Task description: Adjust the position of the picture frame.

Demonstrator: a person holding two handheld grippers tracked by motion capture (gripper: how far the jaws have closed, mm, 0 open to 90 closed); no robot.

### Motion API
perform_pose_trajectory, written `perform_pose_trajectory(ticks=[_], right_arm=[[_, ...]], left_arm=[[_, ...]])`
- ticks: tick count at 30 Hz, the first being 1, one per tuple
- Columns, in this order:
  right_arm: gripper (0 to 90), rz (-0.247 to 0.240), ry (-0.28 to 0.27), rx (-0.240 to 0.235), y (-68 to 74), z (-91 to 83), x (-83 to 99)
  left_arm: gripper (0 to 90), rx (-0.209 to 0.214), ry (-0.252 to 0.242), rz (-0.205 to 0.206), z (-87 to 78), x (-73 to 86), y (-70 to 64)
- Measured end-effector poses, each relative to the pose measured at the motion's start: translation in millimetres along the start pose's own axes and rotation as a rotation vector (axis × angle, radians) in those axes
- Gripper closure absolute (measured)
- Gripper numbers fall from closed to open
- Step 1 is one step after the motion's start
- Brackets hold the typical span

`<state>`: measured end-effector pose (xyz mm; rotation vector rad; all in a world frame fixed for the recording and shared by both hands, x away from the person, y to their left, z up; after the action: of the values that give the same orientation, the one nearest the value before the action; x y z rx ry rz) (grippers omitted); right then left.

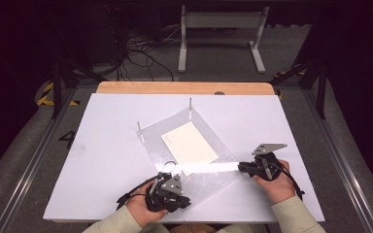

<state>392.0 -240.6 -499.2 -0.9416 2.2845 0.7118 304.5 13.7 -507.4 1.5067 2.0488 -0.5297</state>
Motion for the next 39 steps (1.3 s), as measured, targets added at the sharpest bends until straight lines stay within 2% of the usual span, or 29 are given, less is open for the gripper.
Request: perform_pose_trajectory(ticks=[2,8,15,16,25,27,28,29,30,32,33,34,35,36,38,39], right_arm=[[83.0,-0.014,0.006,-0.014,4.0,2.4,-0.7],[82.9,-0.065,0.037,-0.056,21.6,10.9,-2.5],[82.8,-0.102,0.045,-0.105,39.3,18.6,-2.4],[82.9,-0.110,0.048,-0.121,45.4,21.3,-2.4],[82.8,-0.162,0.077,-0.184,69.9,33.0,-4.1],[82.9,-0.176,0.082,-0.192,76.0,35.3,-3.8],[82.9,-0.178,0.082,-0.200,77.6,35.7,-3.5],[82.9,-0.178,0.080,-0.207,78.8,36.3,-3.4],[82.9,-0.180,0.080,-0.210,79.6,36.6,-3.3],[82.9,-0.182,0.081,-0.208,80.0,36.6,-3.2],[82.9,-0.183,0.079,-0.209,79.9,36.6,-3.2],[82.9,-0.182,0.077,-0.209,79.8,36.5,-3.1],[82.9,-0.182,0.077,-0.209,79.8,36.5,-3.1],[82.8,-0.181,0.074,-0.211,79.7,36.4,-3.0],[82.8,-0.180,0.072,-0.212,79.7,36.4,-2.8],[82.8,-0.180,0.071,-0.211,79.8,36.4,-2.7]], left_arm=[[83.3,0.005,0.005,-0.010,-4.9,6.3,3.9],[83.4,-0.021,0.020,-0.039,-18.1,23.0,12.4],[83.5,-0.056,0.032,-0.081,-31.3,39.8,21.5],[83.4,-0.071,0.037,-0.105,-36.0,45.8,24.4],[83.5,-0.116,0.049,-0.170,-52.2,66.4,35.7],[83.3,-0.112,0.054,-0.182,-54.4,69.1,37.2],[83.1,-0.095,0.051,-0.197,-55.2,70.3,38.3],[83.2,-0.057,0.029,-0.228,-57.7,71.6,42.4],[85.2,-0.058,-0.003,-0.249,-60.5,70.2,47.0],[83.3,-0.081,-0.056,-0.300,-67.2,67.3,58.1],[80.4,-0.135,-0.093,-0.356,-71.5,66.4,70.7],[70.6,-0.199,-0.113,-0.418,-73.4,67.4,82.9],[66.0,-0.199,-0.113,-0.418,-73.4,67.4,82.9],[66.1,-0.316,-0.121,-0.522,-75.4,73.9,108.5],[64.5,-0.376,-0.133,-0.601,-75.9,79.3,126.0],[62.0,-0.424,-0.138,-0.663,-75.8,83.3,138.5]])
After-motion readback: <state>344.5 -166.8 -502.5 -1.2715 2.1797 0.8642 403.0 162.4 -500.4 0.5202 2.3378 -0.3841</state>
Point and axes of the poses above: each handheld gripper's, and its own axes: z roughly forward along the jaws, x roughly out of its underside, y roughly to its left, the point moved 8 cm from there along z, roughly forward along the jaws, and after that the axes turned 12 degrees about -x, right-handed, at the moved point
